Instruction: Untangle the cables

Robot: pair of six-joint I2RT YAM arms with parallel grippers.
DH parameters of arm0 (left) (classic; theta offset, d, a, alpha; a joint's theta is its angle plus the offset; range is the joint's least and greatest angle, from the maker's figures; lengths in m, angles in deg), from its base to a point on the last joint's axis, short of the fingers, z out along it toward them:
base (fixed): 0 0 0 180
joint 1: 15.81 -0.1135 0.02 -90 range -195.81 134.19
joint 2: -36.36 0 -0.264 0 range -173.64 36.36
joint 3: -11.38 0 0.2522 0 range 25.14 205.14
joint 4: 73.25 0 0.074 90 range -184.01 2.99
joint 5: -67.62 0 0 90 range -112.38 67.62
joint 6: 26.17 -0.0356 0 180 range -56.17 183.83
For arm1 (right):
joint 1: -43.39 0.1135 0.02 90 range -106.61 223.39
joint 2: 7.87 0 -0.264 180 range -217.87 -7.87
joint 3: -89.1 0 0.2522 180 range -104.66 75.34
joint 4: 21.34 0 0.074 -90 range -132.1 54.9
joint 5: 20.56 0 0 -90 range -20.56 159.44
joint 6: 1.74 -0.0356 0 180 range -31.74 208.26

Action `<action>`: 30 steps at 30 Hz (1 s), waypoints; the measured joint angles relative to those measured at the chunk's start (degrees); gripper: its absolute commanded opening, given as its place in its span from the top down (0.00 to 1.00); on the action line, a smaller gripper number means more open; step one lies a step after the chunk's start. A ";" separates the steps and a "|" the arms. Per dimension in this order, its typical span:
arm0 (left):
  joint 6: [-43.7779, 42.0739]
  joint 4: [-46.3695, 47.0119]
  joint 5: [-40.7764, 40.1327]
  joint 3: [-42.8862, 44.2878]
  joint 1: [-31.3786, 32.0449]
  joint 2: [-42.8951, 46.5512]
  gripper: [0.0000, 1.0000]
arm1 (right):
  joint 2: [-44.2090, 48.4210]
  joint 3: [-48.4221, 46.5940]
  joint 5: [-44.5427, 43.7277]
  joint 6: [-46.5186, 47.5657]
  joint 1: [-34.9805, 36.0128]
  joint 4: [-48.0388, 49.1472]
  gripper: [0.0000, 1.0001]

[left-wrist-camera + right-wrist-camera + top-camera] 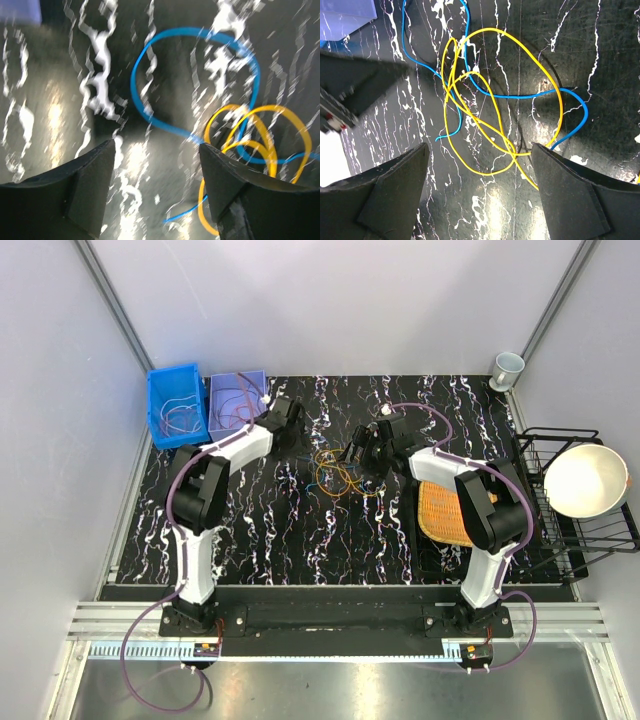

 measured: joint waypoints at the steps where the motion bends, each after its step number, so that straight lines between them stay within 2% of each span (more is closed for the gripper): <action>1: 0.35 0.07 -0.13 1.11 0.00 -0.63 0.34 | 0.00 0.00 0.00 0.00 0.00 0.09 0.11; 5: 1.53 -0.61 -1.14 3.48 0.02 -2.10 0.40 | 0.00 0.00 0.00 0.00 0.00 0.09 0.11; 14: 3.39 -2.54 -3.63 5.62 0.07 -5.38 0.45 | 0.00 0.00 0.11 -0.22 -0.04 0.13 0.11; 17: 3.78 -2.97 -3.87 6.64 0.11 -6.08 0.51 | 0.00 0.00 0.13 -0.37 -0.04 0.11 0.11; 21: 4.11 -2.91 -4.11 7.61 0.20 -7.10 0.67 | 0.00 0.00 0.28 -0.42 -0.04 0.13 0.11; 22: 4.26 -2.93 -4.22 7.74 0.20 -7.19 0.76 | 0.00 0.00 0.31 -0.42 -0.04 0.13 0.11; 24: 4.52 -2.99 -4.44 7.78 0.20 -7.34 0.86 | 0.00 0.00 0.33 -0.42 -0.04 0.13 0.11; 25: 4.63 -2.99 -4.52 7.78 0.20 -7.43 1.00 | 0.00 0.00 0.33 -0.42 -0.04 0.13 0.11; 30: 5.07 -2.95 -5.14 7.78 0.24 -7.45 1.00 | -0.22 0.00 0.35 -0.44 -0.15 0.15 0.11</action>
